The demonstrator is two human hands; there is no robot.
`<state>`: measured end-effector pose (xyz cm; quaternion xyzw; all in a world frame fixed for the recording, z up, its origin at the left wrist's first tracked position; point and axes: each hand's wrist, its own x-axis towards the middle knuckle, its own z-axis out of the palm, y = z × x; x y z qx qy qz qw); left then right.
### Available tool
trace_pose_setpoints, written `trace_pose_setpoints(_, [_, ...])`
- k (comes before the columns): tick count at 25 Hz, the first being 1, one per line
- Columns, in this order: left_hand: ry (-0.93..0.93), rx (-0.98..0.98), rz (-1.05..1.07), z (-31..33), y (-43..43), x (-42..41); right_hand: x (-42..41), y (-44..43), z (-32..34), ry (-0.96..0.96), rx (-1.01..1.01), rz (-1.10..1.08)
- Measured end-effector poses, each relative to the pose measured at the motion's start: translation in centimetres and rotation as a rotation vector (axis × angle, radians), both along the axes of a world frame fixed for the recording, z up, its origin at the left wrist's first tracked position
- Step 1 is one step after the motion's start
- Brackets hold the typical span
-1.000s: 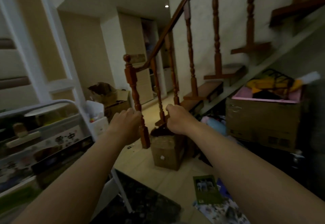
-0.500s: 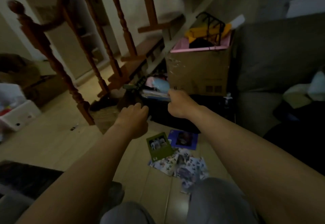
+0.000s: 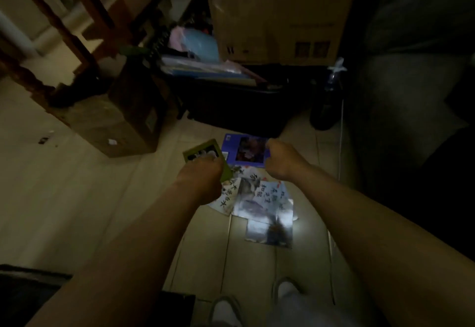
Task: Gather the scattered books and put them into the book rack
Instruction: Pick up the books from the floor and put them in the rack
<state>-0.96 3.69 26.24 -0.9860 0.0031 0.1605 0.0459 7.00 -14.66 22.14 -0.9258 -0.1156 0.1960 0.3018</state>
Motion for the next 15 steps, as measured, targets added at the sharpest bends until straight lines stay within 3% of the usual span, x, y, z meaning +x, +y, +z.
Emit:
trace_pose_setpoints(8, [0.212,-0.179,0.072,-17.1,1.4,3.9,2.8,-1.0,-17.4,0.325,0.026,-0.339])
trace_pose_setpoints(15, [0.253,-0.433,0.198,-28.4,0.9,3.4,1.7,-3.3,-28.0,0.542,0.092,-0.612])
